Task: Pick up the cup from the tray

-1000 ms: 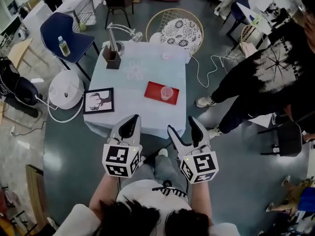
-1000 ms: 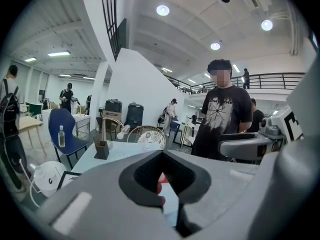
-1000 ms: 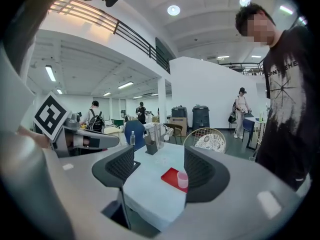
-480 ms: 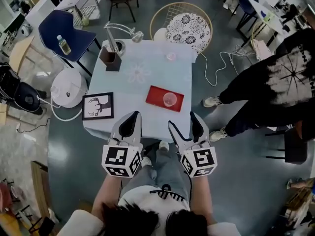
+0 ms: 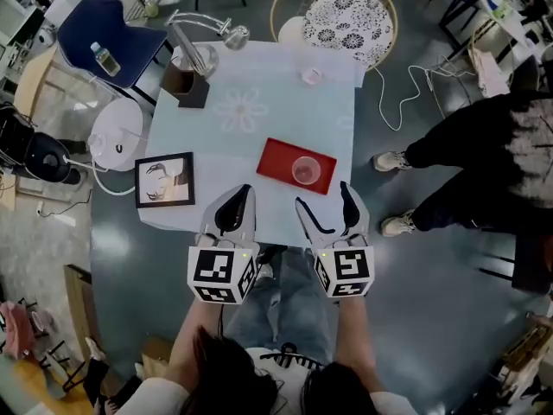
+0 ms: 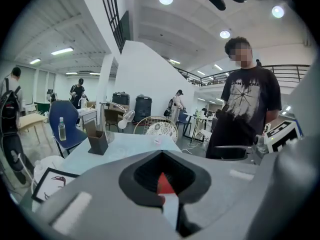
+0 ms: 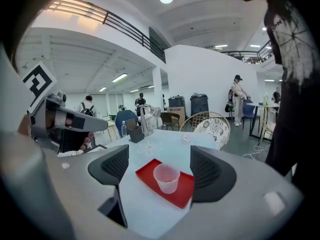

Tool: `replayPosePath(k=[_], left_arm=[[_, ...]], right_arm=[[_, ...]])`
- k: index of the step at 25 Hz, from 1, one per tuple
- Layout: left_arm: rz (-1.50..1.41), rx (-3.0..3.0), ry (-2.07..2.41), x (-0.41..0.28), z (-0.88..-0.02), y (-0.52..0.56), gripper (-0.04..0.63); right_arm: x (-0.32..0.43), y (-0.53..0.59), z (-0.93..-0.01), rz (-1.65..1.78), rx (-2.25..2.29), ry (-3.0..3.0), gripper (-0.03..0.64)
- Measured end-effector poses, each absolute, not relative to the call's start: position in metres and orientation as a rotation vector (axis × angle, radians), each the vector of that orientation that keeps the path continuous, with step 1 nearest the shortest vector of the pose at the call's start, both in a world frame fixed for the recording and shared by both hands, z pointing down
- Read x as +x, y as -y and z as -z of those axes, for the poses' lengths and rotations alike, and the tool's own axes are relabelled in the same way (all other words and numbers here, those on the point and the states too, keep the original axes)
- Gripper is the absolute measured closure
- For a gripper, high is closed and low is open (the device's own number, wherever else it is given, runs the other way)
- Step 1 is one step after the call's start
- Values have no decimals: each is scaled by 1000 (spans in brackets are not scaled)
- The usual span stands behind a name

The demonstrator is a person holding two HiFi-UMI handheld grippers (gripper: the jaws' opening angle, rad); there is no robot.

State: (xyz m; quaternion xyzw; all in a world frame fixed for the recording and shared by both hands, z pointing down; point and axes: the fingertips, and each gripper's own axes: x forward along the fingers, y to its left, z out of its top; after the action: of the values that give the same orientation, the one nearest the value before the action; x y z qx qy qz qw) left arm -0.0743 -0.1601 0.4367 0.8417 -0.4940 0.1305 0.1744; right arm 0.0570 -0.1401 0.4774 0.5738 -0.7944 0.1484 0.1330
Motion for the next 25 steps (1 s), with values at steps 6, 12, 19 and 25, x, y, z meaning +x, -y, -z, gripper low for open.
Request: replayPosePath(k=[6,12,19,25], left_arm=[[-424,2331,1426,-69,-475,175,595],[-444,2294,1428,-71,-506,191,595],[-440,2241,1416,-72,-530,200,595],[-446,2263,1379,-67,-538,209,595]], right_arm=[[55,161,-525,-480,1632,2278,214],[52,178,-567,-489,1589,2240,186],[48,194,-589,-483,1554,2222,186],[45,205,-595,-511,1545,2223,216]])
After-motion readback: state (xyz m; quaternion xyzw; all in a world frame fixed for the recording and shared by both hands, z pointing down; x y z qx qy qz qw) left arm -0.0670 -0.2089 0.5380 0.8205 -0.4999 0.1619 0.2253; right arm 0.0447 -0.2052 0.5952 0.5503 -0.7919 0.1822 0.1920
